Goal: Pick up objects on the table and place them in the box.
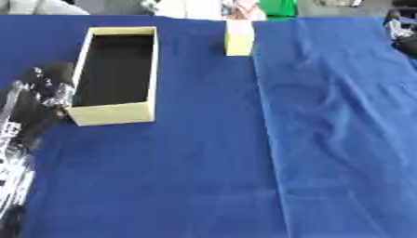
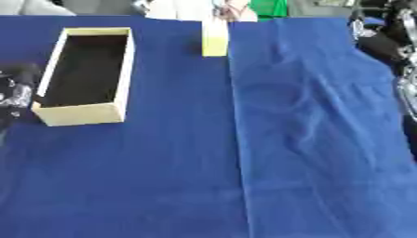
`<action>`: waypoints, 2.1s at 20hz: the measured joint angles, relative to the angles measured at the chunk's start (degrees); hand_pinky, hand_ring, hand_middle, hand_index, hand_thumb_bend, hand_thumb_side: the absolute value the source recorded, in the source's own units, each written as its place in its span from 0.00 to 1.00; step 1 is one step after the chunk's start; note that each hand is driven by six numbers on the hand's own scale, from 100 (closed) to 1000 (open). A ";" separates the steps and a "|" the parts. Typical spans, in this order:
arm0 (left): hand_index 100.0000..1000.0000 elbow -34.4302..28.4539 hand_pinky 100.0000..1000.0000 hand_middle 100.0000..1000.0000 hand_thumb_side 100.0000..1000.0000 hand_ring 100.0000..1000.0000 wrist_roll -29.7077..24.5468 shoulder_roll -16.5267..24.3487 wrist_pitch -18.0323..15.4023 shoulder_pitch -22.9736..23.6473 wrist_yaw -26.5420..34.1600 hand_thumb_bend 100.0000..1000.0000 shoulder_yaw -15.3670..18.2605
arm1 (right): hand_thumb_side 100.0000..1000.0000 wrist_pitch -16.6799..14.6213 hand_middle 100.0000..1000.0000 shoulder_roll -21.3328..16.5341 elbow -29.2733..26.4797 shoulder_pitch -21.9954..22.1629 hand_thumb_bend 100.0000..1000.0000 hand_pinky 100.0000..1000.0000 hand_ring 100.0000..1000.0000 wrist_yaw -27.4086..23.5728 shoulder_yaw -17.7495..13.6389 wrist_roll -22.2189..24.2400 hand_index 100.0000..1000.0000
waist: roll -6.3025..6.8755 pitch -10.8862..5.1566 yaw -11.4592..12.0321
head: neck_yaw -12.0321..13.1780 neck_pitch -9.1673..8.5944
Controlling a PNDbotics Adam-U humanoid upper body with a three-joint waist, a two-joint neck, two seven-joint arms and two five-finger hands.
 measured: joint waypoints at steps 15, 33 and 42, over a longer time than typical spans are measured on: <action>0.65 -0.28 0.49 0.69 0.16 0.81 -0.43 0.00 -0.10 -0.08 0.00 0.00 -0.03 | 0.10 -2.23 0.81 -3.54 3.17 -10.63 0.00 0.77 0.86 10.83 4.33 7.45 0.91 | -0.78 0.00 0.93 | -0.20 -0.10; 0.66 -0.35 0.49 0.69 0.16 0.81 -3.05 0.03 -0.68 -1.63 -0.02 0.00 -1.41 | 0.11 -6.11 0.91 4.93 20.28 -27.18 0.10 0.86 1.00 32.66 7.33 27.77 0.94 | -3.88 0.14 6.08 | -3.19 -1.07; 0.66 -0.37 0.49 0.68 0.16 0.81 -4.01 0.03 -0.78 -2.41 -0.03 0.00 -1.82 | 0.21 -5.17 0.93 8.70 27.05 -30.58 0.20 0.88 1.00 40.57 6.59 29.45 0.96 | -4.73 0.89 8.77 | -5.08 -1.80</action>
